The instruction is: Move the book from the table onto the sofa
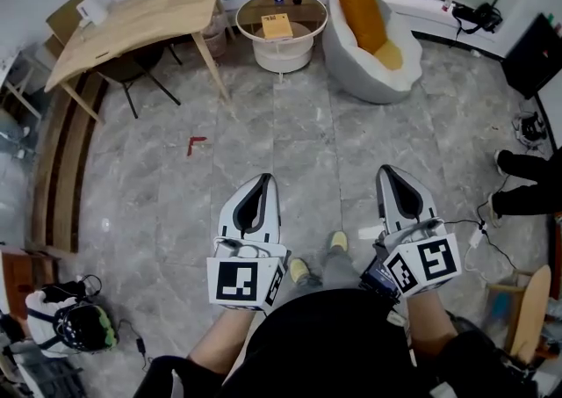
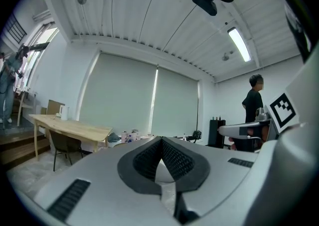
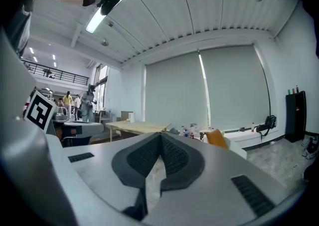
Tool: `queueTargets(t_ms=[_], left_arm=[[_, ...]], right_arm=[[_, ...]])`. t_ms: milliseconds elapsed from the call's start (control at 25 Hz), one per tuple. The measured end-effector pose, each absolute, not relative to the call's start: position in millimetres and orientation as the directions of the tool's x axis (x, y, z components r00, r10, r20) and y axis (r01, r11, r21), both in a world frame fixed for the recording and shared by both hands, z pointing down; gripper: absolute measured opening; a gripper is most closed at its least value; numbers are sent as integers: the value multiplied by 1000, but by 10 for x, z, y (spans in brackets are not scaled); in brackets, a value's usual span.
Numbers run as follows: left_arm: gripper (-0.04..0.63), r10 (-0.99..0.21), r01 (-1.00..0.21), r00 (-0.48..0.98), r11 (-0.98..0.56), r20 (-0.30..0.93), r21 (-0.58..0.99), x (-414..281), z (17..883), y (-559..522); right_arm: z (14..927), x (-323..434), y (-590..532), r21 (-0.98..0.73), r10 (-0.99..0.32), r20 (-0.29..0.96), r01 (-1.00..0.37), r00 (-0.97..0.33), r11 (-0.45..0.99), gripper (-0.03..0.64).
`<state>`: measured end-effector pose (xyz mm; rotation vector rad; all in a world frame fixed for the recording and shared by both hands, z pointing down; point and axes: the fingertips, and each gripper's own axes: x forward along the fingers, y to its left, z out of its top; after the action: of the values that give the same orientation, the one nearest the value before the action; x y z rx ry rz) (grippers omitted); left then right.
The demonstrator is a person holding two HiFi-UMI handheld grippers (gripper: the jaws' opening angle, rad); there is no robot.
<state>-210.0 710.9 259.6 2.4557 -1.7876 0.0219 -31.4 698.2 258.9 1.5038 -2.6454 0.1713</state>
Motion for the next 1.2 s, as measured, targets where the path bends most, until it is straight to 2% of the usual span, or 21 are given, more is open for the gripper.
queueTargets(t_ms=[360, 720, 1200], left_arm=[[2, -948, -949, 313, -309, 58, 64, -2226, 2545, 7074], [2, -945, -947, 322, -320, 62, 38, -2047, 2575, 6853], [2, -940, -946, 325, -324, 102, 33, -1841, 2717, 5606]], right_arm=[[2561, -520, 6948, -40, -840, 119, -848, -529, 528, 5], [2654, -459, 6725, -41, -823, 115, -831, -556, 555, 5], [2853, -252, 5415, -71, -804, 150, -817, -576, 572, 5]])
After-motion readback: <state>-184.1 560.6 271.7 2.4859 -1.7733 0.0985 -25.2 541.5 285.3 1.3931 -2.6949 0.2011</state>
